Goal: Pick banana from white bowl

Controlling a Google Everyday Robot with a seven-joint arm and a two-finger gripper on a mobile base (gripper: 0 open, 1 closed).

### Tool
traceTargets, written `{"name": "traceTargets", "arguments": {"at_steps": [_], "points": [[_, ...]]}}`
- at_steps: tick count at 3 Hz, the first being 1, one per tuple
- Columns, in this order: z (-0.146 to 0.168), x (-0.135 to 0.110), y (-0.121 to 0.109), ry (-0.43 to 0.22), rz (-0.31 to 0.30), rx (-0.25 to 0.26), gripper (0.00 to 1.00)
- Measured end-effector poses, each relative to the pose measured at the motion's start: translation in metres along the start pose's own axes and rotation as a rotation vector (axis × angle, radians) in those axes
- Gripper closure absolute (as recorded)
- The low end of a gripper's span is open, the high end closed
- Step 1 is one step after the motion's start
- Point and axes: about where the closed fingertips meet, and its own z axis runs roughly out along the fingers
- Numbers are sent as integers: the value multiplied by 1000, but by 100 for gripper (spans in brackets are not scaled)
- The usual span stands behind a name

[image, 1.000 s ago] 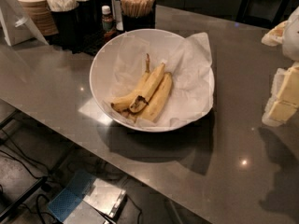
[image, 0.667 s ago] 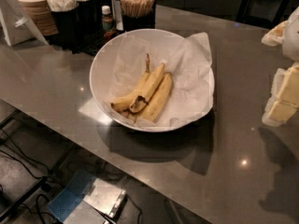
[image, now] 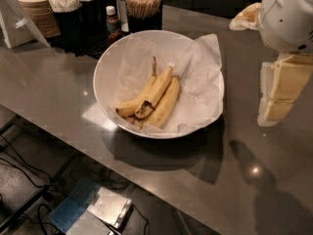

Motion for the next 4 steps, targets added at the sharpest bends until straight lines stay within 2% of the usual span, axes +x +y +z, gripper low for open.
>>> {"name": "traceTargets", "arguments": {"at_steps": [1,2,3,4], "points": [[-7,-53,-3,-38,-236,8,0],[0,-81,-28,-64,-304,33,0],[14,-78,-65,-84,-194,69,0],[27,-62,-91,-101,-48,82,0]]}}
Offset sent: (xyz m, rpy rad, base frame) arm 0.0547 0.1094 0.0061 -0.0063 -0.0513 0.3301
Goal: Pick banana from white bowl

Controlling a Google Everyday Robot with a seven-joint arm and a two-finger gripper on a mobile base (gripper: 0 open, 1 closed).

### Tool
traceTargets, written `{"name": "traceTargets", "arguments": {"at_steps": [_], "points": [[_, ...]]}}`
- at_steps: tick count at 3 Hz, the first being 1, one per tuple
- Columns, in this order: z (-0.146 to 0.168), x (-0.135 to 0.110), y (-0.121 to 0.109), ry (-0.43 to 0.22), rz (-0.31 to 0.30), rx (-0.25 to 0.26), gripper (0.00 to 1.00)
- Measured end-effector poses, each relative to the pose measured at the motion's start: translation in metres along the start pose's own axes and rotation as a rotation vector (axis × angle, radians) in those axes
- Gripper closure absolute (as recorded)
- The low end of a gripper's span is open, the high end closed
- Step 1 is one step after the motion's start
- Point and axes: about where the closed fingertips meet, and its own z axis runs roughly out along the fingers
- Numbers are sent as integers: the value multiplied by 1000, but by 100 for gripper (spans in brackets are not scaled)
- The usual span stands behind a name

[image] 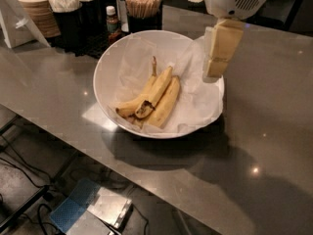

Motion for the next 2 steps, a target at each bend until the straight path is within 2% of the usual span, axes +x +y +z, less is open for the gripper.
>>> {"name": "traceTargets", "arguments": {"at_steps": [1,2], "points": [[20,3,6,-7,36,-55,0],[20,3,7,-7,37,-56,0]]}}
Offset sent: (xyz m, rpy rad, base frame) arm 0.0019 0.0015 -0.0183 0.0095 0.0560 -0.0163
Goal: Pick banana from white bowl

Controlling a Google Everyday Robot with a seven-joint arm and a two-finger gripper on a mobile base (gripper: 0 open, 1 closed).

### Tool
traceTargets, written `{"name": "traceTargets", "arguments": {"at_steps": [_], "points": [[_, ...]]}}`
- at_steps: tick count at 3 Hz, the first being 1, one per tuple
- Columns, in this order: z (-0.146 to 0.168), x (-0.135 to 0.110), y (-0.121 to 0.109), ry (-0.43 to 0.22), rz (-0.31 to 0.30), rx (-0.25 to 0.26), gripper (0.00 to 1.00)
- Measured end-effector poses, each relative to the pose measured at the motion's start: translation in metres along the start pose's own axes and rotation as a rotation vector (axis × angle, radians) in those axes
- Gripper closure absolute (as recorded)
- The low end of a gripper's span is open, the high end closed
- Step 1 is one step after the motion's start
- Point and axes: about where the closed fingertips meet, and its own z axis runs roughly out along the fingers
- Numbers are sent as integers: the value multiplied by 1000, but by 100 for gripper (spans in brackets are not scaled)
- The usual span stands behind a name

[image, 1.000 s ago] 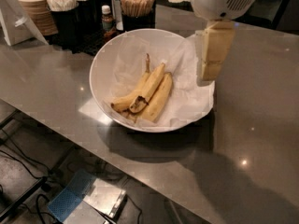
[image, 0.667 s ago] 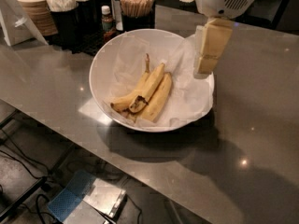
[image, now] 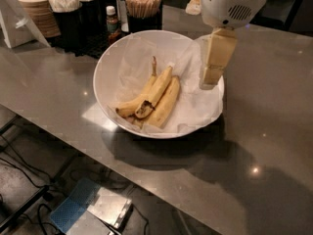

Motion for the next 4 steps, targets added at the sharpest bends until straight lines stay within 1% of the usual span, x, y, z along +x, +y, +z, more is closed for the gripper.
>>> {"name": "traceTargets", "arguments": {"at_steps": [1,2,3,4], "points": [[-1,-2,1,-27,-41,-2,0],[7,-17,13,-87,-183,-46,0],[21,-33,25,-121,-357,-104,0],[39,-56,30,-159,-448,-135,0]]}}
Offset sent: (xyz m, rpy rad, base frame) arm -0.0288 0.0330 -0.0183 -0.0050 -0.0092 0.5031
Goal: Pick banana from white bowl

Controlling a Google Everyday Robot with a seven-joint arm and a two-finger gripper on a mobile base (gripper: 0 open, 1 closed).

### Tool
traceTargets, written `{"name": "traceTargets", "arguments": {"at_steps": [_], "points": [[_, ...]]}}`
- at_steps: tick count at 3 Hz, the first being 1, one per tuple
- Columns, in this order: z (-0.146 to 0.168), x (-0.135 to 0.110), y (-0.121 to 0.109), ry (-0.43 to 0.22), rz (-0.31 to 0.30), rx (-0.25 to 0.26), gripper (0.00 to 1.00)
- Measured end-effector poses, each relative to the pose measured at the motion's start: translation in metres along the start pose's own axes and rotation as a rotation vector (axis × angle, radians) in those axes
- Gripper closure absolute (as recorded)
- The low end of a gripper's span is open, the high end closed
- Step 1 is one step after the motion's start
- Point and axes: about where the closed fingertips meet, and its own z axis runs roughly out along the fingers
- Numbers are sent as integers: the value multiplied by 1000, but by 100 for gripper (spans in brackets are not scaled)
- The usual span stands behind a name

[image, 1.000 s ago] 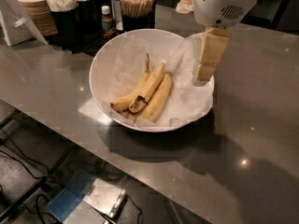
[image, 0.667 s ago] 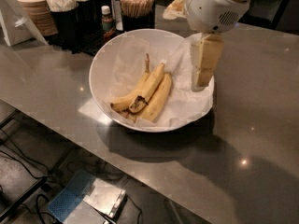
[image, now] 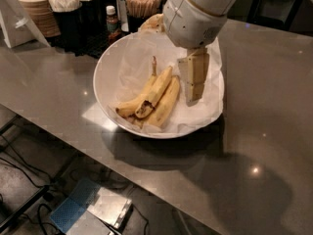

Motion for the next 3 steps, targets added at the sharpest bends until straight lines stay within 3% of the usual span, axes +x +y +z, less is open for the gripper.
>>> {"name": "traceTargets", "arguments": {"at_steps": [1,3], "points": [[23,-11,-16,-35,-25,-7,0],[80,6,-15,-92,38,-69,0]]}}
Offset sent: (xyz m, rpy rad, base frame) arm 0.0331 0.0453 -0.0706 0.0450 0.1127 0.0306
